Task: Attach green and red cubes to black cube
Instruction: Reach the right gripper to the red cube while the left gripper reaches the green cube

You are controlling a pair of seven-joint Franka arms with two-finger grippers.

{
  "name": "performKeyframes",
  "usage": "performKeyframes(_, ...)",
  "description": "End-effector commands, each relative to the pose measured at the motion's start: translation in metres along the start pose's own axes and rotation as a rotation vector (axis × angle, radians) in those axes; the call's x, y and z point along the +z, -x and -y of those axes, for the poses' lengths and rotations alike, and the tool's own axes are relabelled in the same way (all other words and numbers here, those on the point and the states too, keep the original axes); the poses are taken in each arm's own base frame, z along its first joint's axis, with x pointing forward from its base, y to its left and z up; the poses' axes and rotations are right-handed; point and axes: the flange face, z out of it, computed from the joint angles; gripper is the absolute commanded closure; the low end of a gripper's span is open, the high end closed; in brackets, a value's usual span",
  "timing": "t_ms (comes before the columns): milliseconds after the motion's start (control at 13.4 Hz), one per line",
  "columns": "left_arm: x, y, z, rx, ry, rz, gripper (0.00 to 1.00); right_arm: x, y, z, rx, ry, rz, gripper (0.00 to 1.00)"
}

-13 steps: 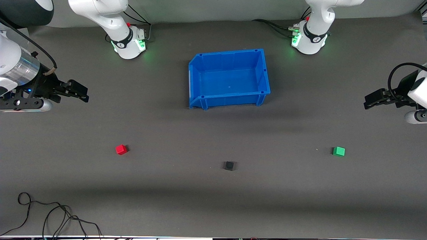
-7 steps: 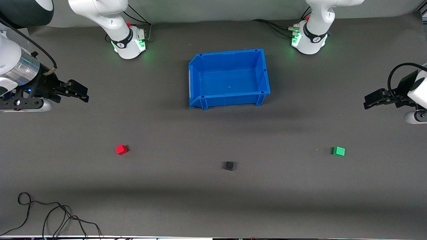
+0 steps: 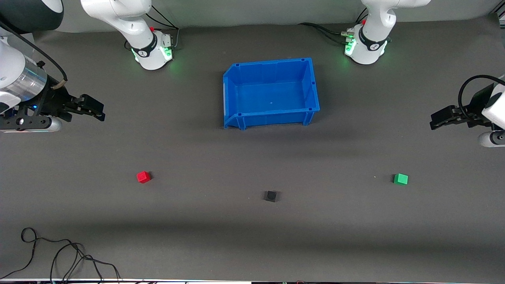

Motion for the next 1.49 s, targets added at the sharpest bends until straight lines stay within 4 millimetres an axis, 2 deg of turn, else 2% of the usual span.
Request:
performKeyframes(0,-0.001,0.001,-0.003,-0.012,-0.012,-0.011,0.00,0.008,-0.010,-0.006,0.010,-0.004,0.021,0.00)
performKeyframes(298,-0.001,0.001,-0.004,-0.012,-0.013,-0.012,0.00,0.038,-0.023,-0.006,0.086,0.002,0.074,0.01)
performKeyframes(595,0.005,-0.003,-0.002,-0.031,-0.013,-0.003,0.00,0.088,-0.047,-0.003,0.445,-0.066,0.181,0.00)
performKeyframes(670,0.011,-0.007,-0.001,-0.060,-0.015,0.006,0.00,0.103,-0.057,-0.011,0.501,-0.078,0.195,0.00)
performKeyframes(744,0.019,-0.011,-0.001,-0.105,-0.017,0.019,0.00,0.116,-0.066,-0.013,0.532,-0.100,0.196,0.00)
performKeyframes(893,0.037,-0.019,-0.002,-0.225,-0.025,0.043,0.00,0.150,-0.085,-0.032,0.610,-0.132,0.216,0.00)
performKeyframes(968,0.046,-0.025,-0.001,-0.297,-0.028,0.047,0.00,0.167,-0.092,-0.043,0.637,-0.143,0.230,0.00)
performKeyframes(1117,0.068,-0.031,0.003,-0.462,-0.042,0.074,0.00,0.205,-0.102,-0.051,0.659,-0.138,0.270,0.00)
performKeyframes(1265,0.099,-0.041,0.002,-0.592,-0.038,0.081,0.00,0.228,-0.102,-0.052,0.669,-0.125,0.300,0.00)
performKeyframes(1414,0.142,-0.051,0.002,-0.800,-0.062,0.099,0.00,0.258,-0.104,-0.055,0.724,-0.107,0.347,0.00)
